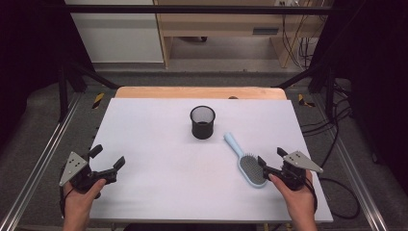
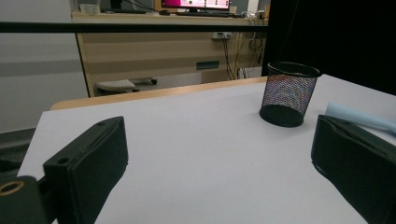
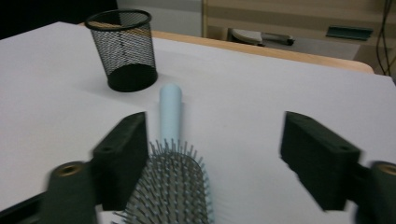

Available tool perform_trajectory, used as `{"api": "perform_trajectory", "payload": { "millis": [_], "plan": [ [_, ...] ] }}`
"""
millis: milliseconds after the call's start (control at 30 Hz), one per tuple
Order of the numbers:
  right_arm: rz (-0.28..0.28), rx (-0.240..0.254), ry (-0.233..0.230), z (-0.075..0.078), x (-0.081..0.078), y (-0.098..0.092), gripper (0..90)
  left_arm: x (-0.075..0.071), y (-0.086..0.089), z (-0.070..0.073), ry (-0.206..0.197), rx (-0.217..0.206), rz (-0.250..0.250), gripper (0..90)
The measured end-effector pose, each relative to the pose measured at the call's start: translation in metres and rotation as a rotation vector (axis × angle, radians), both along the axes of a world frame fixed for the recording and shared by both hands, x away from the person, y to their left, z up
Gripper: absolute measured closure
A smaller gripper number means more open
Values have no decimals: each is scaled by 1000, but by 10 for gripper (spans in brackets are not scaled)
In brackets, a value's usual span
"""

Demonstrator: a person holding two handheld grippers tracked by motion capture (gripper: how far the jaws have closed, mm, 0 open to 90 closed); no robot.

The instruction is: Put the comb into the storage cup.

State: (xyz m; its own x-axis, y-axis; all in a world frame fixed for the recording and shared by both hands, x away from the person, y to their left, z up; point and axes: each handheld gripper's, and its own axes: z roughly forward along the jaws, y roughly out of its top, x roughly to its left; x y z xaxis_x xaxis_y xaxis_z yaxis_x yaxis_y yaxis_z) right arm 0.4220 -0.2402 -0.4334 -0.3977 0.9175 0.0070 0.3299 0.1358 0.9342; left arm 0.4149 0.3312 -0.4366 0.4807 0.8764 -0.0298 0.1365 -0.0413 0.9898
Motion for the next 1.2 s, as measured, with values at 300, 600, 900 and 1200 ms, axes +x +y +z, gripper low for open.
{"api": "perform_trajectory", "payload": {
  "millis": [300,600,900,1200],
  "plan": [
    [55,-78,25,50,36,11,424,1,2,-1,-10,-9,8,29],
    [143,-151,49,71,78,17,709,1,4,-1,-8,-19,16,29],
    [207,-205,111,57,100,30,779,2,3,-2,1,-14,9,33],
    [242,-220,282,37,116,49,865,3,1,-2,12,-2,9,37]
  ]
}}
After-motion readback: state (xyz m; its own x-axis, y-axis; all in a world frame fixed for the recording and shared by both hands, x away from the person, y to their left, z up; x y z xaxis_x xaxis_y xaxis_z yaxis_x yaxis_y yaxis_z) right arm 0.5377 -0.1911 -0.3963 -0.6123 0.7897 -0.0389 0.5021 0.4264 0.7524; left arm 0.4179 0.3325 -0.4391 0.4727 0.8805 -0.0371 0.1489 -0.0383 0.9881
